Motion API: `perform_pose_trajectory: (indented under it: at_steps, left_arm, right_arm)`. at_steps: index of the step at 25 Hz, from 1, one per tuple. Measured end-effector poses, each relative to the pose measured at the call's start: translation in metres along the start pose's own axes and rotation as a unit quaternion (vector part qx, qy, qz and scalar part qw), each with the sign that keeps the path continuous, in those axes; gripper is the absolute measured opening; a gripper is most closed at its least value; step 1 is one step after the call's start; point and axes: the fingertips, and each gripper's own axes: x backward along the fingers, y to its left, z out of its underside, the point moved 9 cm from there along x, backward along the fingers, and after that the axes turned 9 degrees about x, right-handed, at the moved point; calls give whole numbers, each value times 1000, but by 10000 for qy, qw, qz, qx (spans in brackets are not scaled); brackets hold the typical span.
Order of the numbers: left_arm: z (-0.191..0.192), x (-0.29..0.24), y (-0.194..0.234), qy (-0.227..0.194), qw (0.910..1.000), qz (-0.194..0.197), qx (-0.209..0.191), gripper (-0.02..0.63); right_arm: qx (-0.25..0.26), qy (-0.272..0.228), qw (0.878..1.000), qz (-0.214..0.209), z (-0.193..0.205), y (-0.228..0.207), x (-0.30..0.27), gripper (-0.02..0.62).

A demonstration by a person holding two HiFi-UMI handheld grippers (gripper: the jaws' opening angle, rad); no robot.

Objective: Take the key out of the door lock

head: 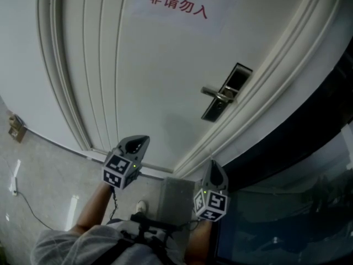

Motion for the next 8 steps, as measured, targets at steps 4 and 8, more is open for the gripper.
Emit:
perform_pose_trajectory:
  at_steps: [4, 8]
  left_arm:
    - [0, 0, 2, 15, 10000, 2, 2, 8]
    - [0, 1, 4, 14, 10000, -3, 21, 7]
  right_arm:
    - [-1, -11, 10000, -27, -1, 2, -1, 21]
    - [12, 0, 10000, -35, -1, 5, -2, 21]
